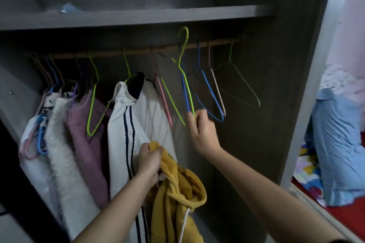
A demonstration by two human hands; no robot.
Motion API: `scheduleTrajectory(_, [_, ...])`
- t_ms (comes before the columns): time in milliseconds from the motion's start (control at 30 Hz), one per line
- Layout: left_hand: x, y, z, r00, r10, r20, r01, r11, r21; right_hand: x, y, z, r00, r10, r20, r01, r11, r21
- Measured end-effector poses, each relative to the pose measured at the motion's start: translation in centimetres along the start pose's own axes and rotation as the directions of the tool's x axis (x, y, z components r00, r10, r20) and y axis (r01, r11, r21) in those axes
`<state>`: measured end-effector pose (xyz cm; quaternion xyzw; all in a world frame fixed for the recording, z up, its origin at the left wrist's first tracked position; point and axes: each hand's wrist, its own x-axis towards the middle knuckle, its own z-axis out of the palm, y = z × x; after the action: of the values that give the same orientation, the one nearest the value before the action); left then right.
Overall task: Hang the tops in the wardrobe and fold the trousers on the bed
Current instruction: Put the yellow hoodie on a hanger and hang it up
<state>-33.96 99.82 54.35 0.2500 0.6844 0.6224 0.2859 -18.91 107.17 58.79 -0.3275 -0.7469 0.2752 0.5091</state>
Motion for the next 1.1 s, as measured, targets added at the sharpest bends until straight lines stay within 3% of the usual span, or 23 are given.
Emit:
scheduleTrajectory(133, [-0.8,-0.7,1.2,1.000,0.019,0.003,-0.020,0.998,0.058,-7.2,5.7,-1.2,0.973,0.174,0.152,-0.142,0.969,-0.202])
scheduleTrajectory(300, [-0.5,-2.6,2.8,0.999,0.026,0.031,-0.028,0.997,0.075,-10.2,7.2,-3.4,0.969,0.244,0.043,-0.238,0.966,-0.101])
scheduleTrajectory(467, [3.9,-8.5,3.9,0.995,0.028,0.099,-0.049,0.975,0.215,-16.1,9.0,-6.8,0.949,0.305,-0.074,-0.310,0.948,-0.067])
scheduleTrajectory(633, [3.1,-9.8,4.9,0.981,0.101,0.163,-0.152,0.929,0.337,-19.5,10.7,-9.0,0.854,0.501,0.137,-0.500,0.865,-0.045])
scheduleTrajectory(733, [-0.4,-6.4,5.3,0.961,0.133,0.244,-0.223,0.893,0.391,-20.7,11.2,-9.7,0.818,0.541,0.197,-0.514,0.840,-0.174])
scheduleTrajectory(867, [-1.4,-5.0,6.2,0.918,0.174,0.357,-0.333,0.827,0.453,-21.5,11.6,-11.0,0.689,0.625,0.366,-0.552,0.780,-0.294])
scheduleTrajectory(933, [-1.7,-4.8,6.5,0.883,0.256,0.395,-0.435,0.762,0.479,-21.5,10.9,-11.0,0.721,0.598,0.350,-0.533,0.802,-0.272])
scheduleTrajectory(1033, [-1.8,-4.7,6.7,0.827,0.355,0.436,-0.551,0.668,0.500,-21.2,9.3,-10.2,0.826,0.518,0.222,-0.515,0.854,-0.073])
scheduleTrajectory(1100, [-2.1,-4.3,6.5,0.803,0.403,0.439,-0.590,0.642,0.490,-21.0,8.8,-9.5,0.833,0.519,0.191,-0.524,0.852,-0.028])
